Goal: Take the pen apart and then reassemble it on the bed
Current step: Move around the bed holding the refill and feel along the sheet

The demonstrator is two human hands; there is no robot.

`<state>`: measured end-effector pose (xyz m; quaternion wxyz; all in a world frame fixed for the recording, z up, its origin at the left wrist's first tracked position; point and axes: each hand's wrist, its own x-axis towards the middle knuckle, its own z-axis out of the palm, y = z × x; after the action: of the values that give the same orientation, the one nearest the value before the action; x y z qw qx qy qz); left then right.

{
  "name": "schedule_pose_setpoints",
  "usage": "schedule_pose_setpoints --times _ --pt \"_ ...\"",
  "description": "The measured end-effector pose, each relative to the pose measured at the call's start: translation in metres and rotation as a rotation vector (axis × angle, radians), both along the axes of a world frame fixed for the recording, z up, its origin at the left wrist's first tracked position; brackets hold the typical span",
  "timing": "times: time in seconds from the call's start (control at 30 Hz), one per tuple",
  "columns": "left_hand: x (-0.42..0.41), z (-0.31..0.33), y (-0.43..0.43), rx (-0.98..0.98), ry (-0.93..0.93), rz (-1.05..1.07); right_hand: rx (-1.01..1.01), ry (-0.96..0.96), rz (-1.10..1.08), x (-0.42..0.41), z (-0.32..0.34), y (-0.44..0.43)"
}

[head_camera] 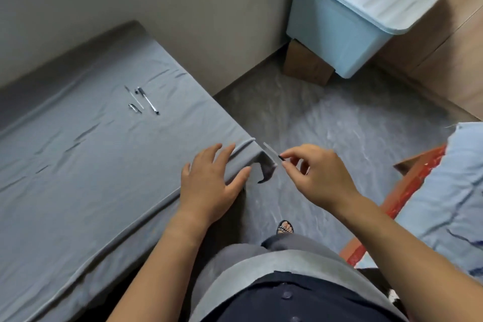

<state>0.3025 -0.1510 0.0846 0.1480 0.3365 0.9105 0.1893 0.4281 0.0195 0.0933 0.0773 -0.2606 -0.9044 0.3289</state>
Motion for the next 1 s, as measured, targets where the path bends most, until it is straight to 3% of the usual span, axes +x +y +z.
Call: schedule_pose_setpoints --times 0.27,0.63,1.0 --pt "-0.016 -0.002 0.085 -0.026 -0.029 0.074 -0.015 -0.025 0.106 -0.039 -0.008 0.092" --pt "-0.124 -0.017 0.104 -0.072 0.029 0.43 0.054 0.0 0.406 -0.204 -0.007 0.146" --pt "-0.159 -0.007 0.099 -0.08 0.04 0.924 0.012 -0.059 0.836 -0.343 -0.009 0.154"
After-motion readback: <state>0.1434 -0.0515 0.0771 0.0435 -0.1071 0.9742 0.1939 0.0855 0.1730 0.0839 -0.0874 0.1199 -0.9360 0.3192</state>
